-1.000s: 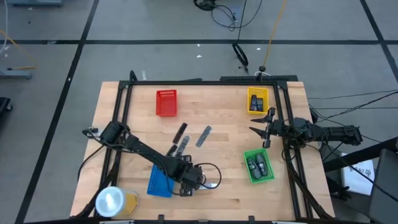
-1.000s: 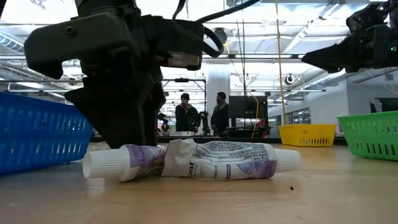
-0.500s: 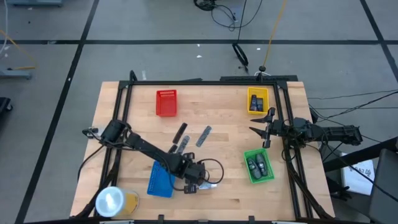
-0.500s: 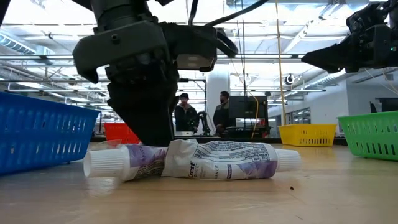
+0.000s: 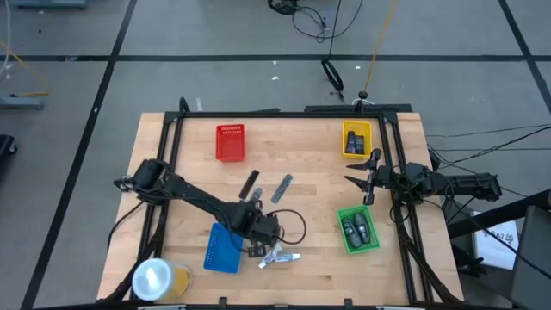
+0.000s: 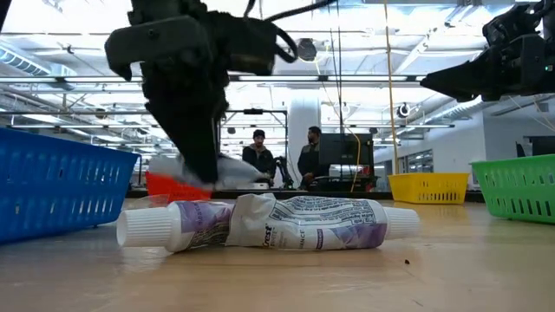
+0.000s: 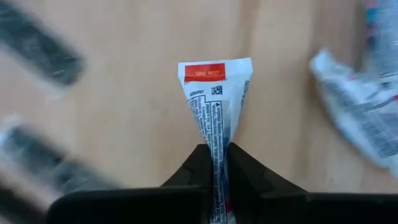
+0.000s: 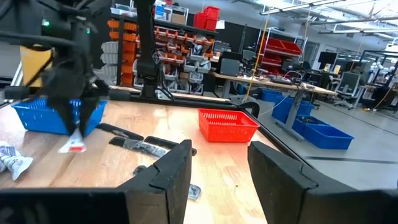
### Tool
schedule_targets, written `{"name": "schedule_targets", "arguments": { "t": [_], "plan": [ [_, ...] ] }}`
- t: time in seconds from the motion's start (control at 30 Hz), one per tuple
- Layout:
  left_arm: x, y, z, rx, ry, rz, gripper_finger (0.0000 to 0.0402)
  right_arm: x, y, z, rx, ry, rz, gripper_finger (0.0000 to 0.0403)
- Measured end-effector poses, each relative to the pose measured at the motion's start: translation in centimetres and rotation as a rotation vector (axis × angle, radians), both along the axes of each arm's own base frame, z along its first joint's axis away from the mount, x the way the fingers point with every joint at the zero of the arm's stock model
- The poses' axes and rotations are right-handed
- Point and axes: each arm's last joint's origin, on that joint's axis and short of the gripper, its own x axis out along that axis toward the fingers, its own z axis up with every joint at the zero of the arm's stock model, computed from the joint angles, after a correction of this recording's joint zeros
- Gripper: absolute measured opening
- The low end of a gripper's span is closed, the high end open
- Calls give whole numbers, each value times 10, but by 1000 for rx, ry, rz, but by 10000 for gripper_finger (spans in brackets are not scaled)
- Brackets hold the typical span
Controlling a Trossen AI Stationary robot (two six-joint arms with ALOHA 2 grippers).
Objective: Pick & Place Travel size toiletries
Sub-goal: Put the top white purple toothpaste into the blue basket
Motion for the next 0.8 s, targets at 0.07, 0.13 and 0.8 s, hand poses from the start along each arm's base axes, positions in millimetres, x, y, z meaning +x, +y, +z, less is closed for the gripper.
{"name": "schedule_targets", "arguments": {
  "t": [0.07,0.13,0.8],
  "plan": [
    [-2,3,9,29,-32,19,20,0,0,0,0,-1,0,152],
    [-4,4,22,36,-83,42,16,0,0,0,0,-1,0,153],
    [-92,-53,93,-9,-283,424,10,0,0,0,0,-1,0,152]
  ]
}}
